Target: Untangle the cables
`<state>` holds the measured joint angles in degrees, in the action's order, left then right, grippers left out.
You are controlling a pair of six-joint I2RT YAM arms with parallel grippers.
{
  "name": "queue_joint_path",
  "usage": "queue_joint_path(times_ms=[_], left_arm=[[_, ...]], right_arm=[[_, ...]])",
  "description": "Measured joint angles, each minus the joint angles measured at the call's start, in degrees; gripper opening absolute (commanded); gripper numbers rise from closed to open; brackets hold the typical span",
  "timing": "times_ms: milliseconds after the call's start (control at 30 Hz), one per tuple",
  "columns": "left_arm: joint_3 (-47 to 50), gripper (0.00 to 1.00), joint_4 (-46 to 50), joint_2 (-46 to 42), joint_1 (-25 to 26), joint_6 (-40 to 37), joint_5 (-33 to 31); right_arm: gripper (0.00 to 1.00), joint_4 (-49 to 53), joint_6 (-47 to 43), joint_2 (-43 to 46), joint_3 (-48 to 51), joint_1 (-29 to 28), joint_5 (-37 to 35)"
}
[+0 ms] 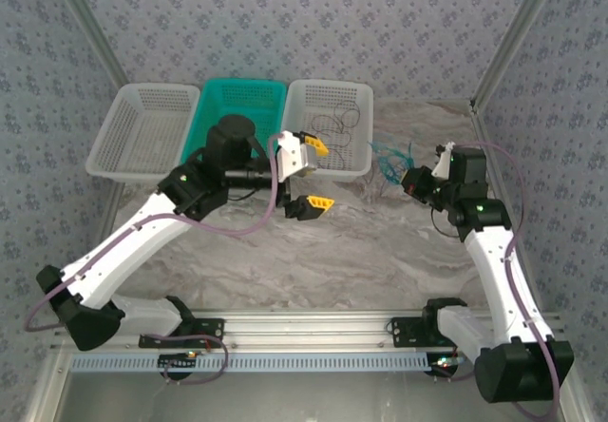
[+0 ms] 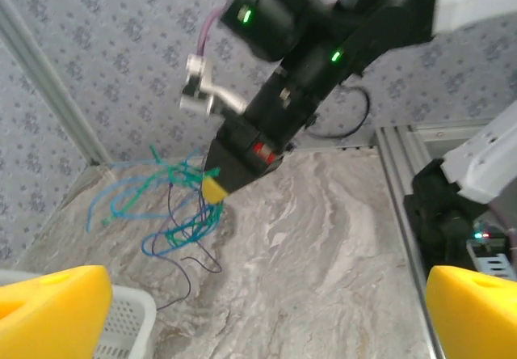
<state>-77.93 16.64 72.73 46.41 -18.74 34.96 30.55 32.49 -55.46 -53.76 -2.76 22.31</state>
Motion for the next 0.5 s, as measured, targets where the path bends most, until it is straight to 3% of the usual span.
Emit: queue_joint_path(times_ms=[267, 500], left_arm=[[13.16, 0.99, -24.09, 2.23, 0.59, 10.91, -6.36], [14.51, 0.98, -32.59, 8.11, 0.57, 14.19, -11.04]], right_arm=[[0.0, -2.54, -0.22, 2.01, -1.75, -6.91, 3.8], [0.0, -3.91, -1.16, 2.45, -3.45, -11.78, 4.81]])
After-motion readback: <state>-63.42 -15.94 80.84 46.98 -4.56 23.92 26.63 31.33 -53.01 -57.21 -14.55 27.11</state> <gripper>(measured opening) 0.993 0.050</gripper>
